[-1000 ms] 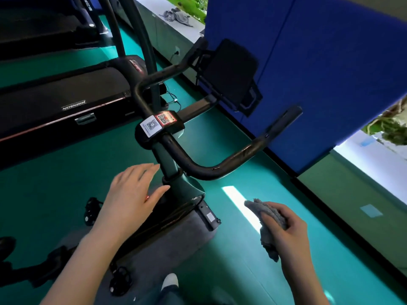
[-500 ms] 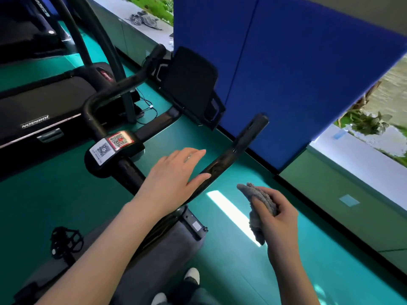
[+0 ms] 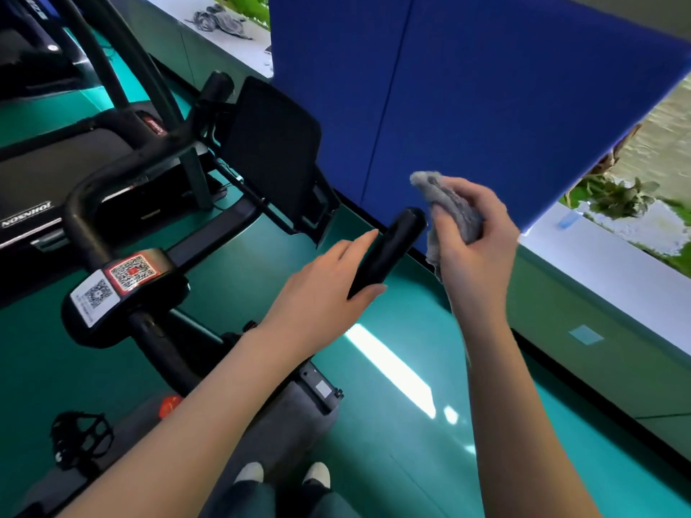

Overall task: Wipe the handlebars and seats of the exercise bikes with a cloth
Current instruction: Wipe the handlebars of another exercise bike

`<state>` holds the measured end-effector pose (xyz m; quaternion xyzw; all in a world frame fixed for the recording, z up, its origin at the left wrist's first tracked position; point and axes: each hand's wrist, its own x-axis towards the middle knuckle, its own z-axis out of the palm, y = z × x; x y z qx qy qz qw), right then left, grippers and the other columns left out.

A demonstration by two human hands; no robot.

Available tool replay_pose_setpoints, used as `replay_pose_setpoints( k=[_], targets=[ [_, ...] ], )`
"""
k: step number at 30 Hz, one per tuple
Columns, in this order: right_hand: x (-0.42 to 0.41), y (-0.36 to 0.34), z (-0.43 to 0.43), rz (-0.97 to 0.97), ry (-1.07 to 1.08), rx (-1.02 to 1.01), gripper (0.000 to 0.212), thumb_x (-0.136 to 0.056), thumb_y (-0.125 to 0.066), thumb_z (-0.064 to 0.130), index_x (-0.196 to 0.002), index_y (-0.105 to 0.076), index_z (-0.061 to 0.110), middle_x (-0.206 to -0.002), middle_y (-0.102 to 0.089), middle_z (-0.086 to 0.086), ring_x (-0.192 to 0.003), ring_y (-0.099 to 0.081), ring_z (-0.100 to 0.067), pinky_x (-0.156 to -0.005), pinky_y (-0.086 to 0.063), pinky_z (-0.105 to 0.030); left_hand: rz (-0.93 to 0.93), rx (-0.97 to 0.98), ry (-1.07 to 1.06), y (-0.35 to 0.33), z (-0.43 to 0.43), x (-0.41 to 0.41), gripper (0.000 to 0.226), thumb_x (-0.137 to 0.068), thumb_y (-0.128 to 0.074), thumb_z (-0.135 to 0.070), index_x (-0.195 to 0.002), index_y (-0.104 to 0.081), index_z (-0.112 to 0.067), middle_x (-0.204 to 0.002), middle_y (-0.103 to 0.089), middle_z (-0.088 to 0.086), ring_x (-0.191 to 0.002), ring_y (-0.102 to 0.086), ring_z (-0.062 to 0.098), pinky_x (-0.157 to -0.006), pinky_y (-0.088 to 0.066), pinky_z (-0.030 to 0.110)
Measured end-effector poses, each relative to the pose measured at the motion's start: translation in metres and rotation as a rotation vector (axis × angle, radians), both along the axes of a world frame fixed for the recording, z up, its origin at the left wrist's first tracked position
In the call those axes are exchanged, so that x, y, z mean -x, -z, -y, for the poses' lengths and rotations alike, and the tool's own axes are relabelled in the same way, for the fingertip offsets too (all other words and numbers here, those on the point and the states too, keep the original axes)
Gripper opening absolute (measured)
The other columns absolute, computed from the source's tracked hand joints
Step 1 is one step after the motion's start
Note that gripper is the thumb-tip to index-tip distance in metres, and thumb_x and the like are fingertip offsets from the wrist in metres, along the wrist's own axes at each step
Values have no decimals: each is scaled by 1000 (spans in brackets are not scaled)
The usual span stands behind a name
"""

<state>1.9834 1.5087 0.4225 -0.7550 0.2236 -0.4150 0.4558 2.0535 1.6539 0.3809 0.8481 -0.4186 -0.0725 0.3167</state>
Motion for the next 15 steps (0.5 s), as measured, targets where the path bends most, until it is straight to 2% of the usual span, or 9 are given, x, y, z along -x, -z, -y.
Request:
replay_pose_setpoints(
  k=[2,3,6,11,15],
  targets=[
    [-12,-3,6,-170,-118,45,22,-85,-60,5,-102,-69,16,-97,-67,-1,-95,-56,-17,-78,-49,-31,-78,49,15,0,6,-4,58,-88,-54,-45,-138,-24,-40,-124,-48,-16,-103,-56,15,-81,-51,42],
    [-15,-3,9,-221,-174,7,21,-85,-59,5,-100,-69,17,-88,-66,0,-86,-55,-21,-72,-47,-31,-108,63,27,1,8,-6,56,-88,-56,-43,-136,-27,-41,-122,-49,-15,-101,-56,16,-82,-51,42],
    [-11,3,13,-146,-193,-176,19,-85,-58,1,-94,-69,15,-74,-61,-3,-62,-51,-13,-51,-41,-20,-176,86,64,4,8,-11,53,-88,-57,-39,-134,-31,-40,-120,-51,-15,-100,-56,15,-81,-52,41],
    [-6,17,8,22,-98,-464,16,-87,-61,7,-89,-69,21,-80,-65,4,-67,-58,-8,-53,-47,-18,-214,121,78,8,10,-15,55,-86,-60,-36,-134,-32,-41,-117,-52,-14,-98,-54,13,-81,-51,40],
    [-21,18,10,67,-107,-716,13,-90,-56,7,-88,-68,13,-80,-68,-2,-72,-64,-13,-65,-51,-26,-234,150,77,9,10,-17,54,-86,-62,-32,-131,-34,-42,-115,-52,-16,-98,-54,11,-82,-51,40]
  ],
)
